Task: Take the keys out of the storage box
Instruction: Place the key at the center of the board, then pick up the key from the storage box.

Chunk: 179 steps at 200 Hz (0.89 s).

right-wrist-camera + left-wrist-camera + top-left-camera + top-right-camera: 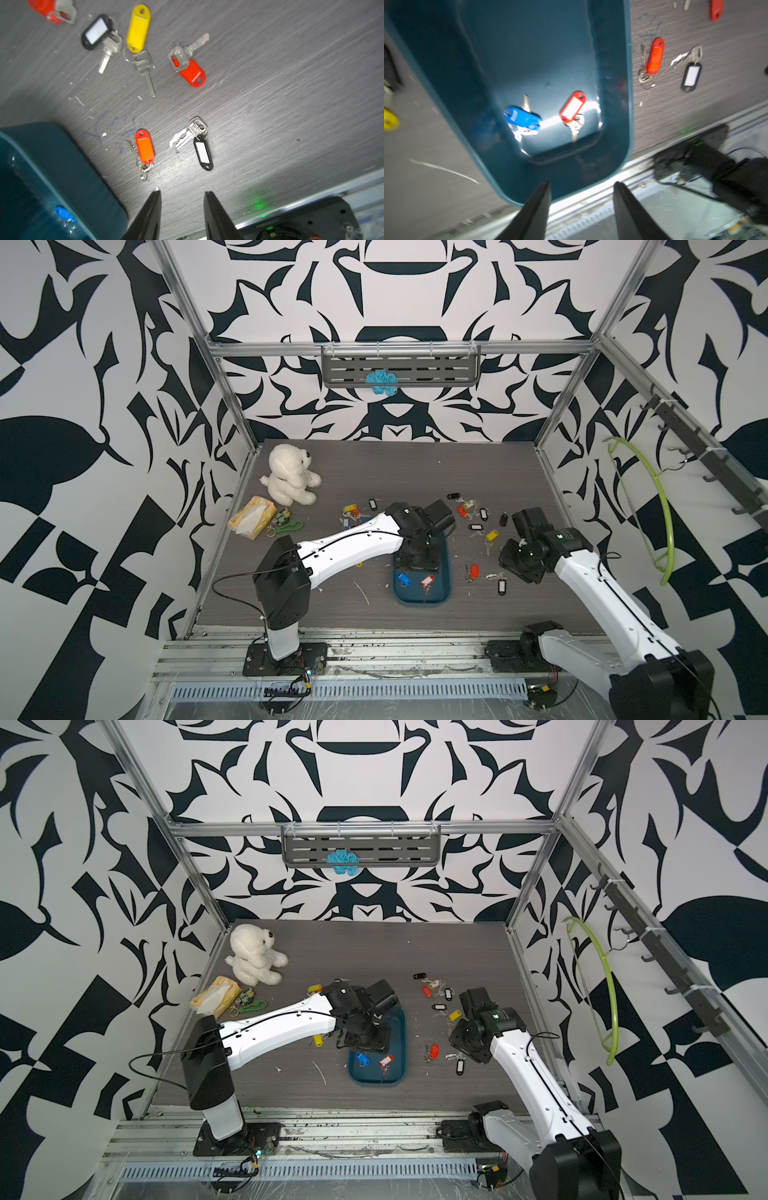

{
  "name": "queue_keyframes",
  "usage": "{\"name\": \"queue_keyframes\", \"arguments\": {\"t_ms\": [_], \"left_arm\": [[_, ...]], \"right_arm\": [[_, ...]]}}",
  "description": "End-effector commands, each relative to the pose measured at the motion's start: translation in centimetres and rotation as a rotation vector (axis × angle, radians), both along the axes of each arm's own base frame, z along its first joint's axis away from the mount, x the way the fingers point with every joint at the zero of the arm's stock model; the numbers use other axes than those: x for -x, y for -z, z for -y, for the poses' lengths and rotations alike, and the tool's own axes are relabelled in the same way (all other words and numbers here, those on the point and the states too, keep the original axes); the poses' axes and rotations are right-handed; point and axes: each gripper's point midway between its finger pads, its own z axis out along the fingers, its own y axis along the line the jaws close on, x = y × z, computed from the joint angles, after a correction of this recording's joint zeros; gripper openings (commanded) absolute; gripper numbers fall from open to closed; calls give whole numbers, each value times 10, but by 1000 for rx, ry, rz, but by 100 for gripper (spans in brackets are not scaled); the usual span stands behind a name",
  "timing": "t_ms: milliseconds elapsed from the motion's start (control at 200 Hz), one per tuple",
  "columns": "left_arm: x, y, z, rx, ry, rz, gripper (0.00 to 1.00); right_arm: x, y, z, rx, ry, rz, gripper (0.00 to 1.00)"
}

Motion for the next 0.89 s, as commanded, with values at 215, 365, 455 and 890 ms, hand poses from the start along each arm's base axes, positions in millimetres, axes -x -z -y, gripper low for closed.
{"name": "queue_keyframes", "arguments": {"t_ms": [215, 365, 455, 890], "left_arm": [[29, 22, 0, -73, -378, -241, 44], [22, 33, -2, -59, -520, -245, 44], [20, 46, 4, -54, -566, -296, 45], [-3, 70, 17, -99, -611, -316, 53]], "right_arm": [[7, -4, -13, -67, -87, 21, 38], [11, -2, -25, -136, -125, 46, 38], [15, 0, -30, -167, -143, 43, 38], [18, 1, -41, -216, -199, 38, 39]]}}
